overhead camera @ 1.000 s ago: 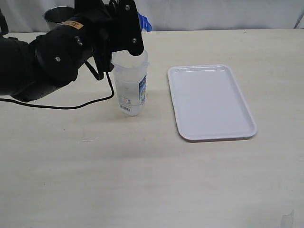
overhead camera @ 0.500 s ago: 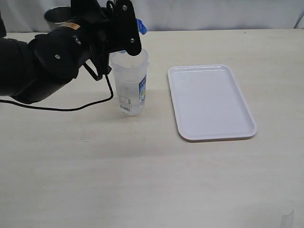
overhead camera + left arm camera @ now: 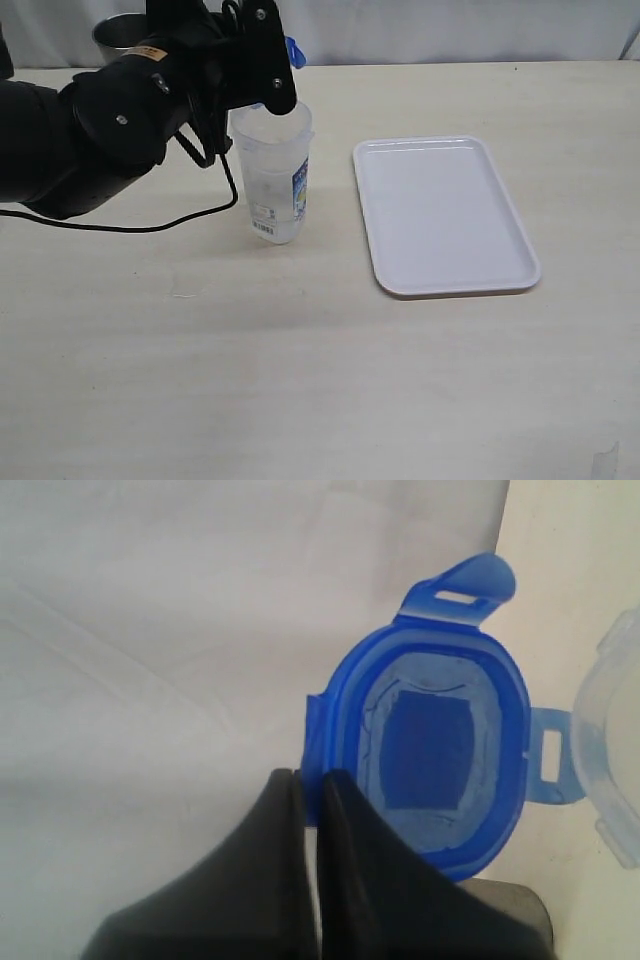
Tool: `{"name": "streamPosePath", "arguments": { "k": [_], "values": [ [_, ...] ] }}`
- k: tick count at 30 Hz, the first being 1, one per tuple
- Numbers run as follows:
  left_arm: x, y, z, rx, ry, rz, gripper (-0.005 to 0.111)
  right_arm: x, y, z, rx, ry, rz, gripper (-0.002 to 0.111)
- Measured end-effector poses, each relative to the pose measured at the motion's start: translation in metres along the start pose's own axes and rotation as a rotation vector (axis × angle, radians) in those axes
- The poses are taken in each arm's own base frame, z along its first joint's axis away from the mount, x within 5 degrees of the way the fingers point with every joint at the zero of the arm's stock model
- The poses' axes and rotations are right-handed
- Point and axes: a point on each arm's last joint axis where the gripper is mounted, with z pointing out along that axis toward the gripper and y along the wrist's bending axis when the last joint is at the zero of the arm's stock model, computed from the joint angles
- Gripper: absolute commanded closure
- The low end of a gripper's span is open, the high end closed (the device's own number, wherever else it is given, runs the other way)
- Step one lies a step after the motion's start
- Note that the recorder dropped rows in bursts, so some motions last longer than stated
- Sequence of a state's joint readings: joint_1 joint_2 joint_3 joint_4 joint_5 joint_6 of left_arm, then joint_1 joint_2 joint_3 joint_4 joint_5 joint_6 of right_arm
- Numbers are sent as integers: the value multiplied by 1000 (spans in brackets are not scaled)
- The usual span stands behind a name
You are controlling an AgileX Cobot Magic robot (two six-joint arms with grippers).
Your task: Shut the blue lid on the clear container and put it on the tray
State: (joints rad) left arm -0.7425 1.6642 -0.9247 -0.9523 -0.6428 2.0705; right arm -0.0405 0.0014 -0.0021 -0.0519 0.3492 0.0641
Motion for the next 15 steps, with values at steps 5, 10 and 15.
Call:
{"name": "streamPosePath", "arguments": {
  "k": [5, 10, 15],
  "values": [
    [-1, 4, -2, -55, 30, 28, 107, 0, 0, 0, 0, 0, 0, 104],
    [-12, 2, -9, -78, 10, 33, 107, 0, 0, 0, 0, 0, 0, 104],
    [-12, 2, -9, -73, 16, 23, 107, 0, 0, 0, 0, 0, 0, 104]
  ]
}}
